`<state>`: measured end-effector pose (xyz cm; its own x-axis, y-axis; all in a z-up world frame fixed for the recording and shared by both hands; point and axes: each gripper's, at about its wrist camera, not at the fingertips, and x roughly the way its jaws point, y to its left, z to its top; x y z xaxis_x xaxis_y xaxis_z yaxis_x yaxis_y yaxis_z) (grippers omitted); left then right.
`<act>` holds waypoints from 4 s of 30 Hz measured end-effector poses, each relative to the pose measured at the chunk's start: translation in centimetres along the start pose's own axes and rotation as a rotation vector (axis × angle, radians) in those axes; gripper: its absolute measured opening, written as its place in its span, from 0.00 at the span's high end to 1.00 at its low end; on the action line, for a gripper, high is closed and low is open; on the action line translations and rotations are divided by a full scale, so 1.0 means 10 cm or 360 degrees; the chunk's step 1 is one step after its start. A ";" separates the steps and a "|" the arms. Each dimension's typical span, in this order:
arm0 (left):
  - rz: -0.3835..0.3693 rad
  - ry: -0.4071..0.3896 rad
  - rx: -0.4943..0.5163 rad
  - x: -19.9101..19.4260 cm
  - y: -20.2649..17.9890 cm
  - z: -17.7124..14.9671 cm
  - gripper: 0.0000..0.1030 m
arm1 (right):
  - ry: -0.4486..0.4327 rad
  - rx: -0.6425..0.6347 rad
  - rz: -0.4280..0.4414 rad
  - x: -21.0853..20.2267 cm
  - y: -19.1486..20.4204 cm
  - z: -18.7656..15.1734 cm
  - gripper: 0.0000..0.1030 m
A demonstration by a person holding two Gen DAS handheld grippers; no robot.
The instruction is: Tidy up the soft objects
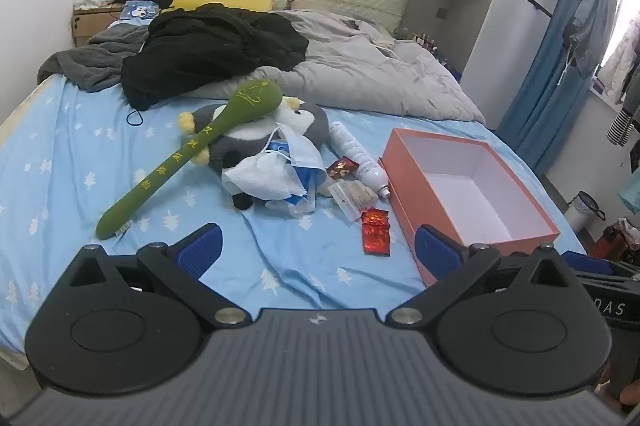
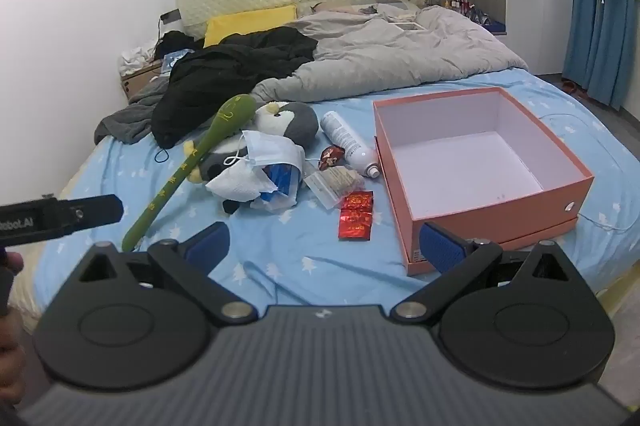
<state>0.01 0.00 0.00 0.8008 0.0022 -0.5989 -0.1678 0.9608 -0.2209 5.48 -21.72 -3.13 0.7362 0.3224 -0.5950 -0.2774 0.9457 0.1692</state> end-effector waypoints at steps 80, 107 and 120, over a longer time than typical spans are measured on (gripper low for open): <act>-0.0031 0.0060 0.0089 0.16 -0.05 -0.07 0.00 | 0.0086 0.0106 -0.0020 0.24 -0.10 -0.19 0.00; 0.0047 0.0181 0.0232 1.28 0.44 0.00 0.00 | 0.0235 0.0184 -0.0049 1.10 -0.06 -0.16 0.00; 0.0283 0.0161 0.0756 2.35 0.49 -0.01 0.02 | 0.0252 0.0076 0.0013 1.83 0.11 -0.10 0.21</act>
<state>17.93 4.76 -15.18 0.7201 0.1726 -0.6721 0.0024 0.9680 0.2511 18.02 -14.83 -14.56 0.6267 0.3233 -0.7091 -0.2505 0.9452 0.2095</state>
